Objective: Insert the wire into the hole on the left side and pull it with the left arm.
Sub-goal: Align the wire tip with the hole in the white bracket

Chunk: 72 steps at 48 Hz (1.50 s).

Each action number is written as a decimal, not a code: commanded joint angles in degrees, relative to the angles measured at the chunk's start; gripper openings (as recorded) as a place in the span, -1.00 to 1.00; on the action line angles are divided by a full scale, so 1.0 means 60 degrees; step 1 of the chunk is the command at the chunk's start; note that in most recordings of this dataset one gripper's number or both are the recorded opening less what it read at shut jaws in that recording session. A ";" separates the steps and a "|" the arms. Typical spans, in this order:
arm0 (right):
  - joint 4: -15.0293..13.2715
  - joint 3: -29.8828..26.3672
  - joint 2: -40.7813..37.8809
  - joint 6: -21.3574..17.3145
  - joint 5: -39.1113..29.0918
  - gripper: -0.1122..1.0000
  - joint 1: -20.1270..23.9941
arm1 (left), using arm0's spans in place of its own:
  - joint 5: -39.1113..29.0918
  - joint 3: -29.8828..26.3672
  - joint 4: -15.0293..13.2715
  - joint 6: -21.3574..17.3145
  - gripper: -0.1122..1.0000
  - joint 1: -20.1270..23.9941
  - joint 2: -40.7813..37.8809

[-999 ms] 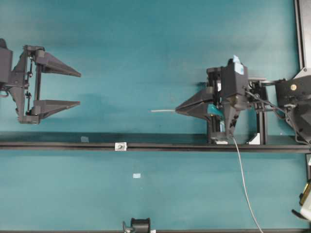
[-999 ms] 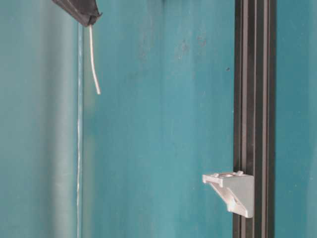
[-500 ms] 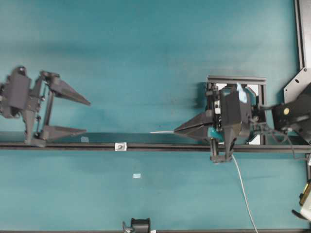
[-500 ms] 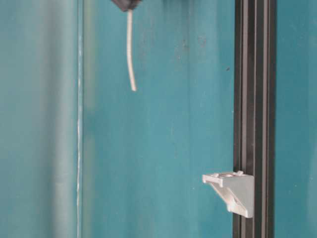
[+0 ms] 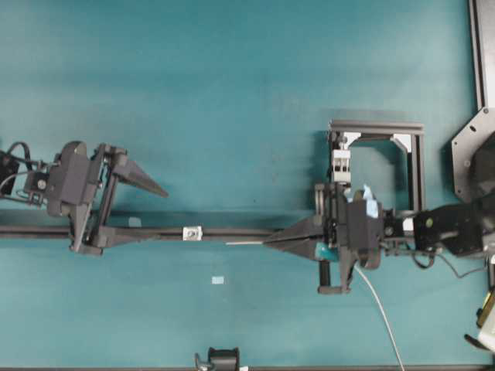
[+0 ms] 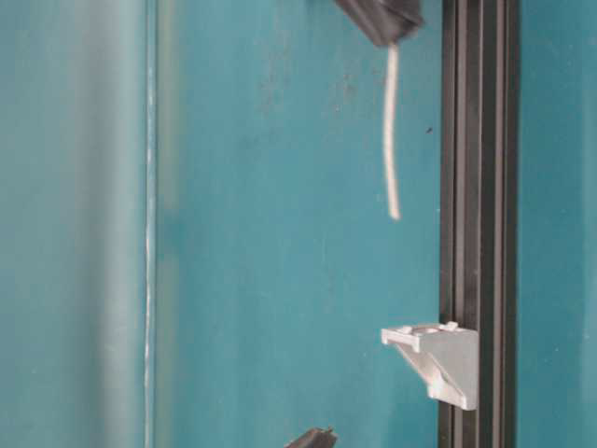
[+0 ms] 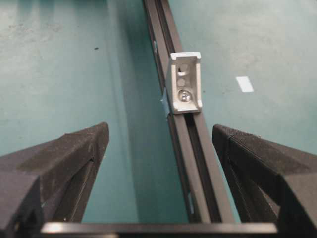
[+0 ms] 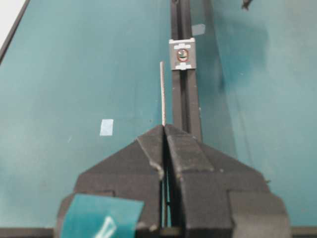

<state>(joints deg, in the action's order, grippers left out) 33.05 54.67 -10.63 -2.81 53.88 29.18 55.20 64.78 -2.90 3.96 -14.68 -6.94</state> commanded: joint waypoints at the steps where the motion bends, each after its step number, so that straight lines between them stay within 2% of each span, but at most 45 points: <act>1: 0.0029 -0.0220 -0.0073 0.0015 0.0205 -0.78 0.0059 | 0.0146 -0.0088 -0.0029 0.0103 0.43 -0.0146 0.0059; 18: 0.0542 -0.0293 -0.0645 0.0161 0.0674 -0.78 0.0059 | 0.0146 -0.0088 -0.0015 0.0396 0.43 -0.0337 0.0029; 40: 0.0542 -0.0352 -0.1069 0.0293 0.0850 -0.78 -0.0117 | 0.0146 -0.0601 -0.0015 0.0410 0.43 -0.0337 -0.0981; 72: 0.0513 -0.0352 -0.1304 0.0308 0.1069 -0.78 -0.0205 | 0.0161 -0.0615 -0.0029 0.0410 0.42 -0.0308 -0.0938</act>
<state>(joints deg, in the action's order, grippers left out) 36.12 52.82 -18.98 -0.88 59.68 28.13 55.55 61.70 -2.99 6.50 -16.44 -13.54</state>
